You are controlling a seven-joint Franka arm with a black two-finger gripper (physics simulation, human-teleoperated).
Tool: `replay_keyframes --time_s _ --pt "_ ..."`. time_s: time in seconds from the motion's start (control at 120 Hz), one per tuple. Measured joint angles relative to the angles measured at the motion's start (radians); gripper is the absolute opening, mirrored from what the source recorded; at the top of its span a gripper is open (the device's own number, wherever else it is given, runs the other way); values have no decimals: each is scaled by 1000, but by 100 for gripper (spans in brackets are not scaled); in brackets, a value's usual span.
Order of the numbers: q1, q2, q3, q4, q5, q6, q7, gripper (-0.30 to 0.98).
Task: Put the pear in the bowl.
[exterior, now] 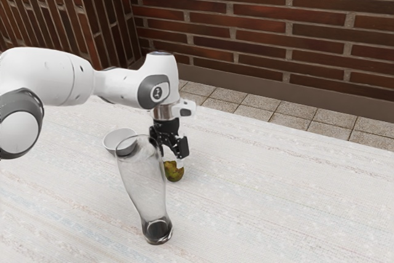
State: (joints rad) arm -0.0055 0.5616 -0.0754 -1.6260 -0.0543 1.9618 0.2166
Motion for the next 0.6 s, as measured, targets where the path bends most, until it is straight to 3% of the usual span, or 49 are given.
replay_keyframes --time_s 0.6 --pt "-2 34 -1 -23 -7 49 92 69"
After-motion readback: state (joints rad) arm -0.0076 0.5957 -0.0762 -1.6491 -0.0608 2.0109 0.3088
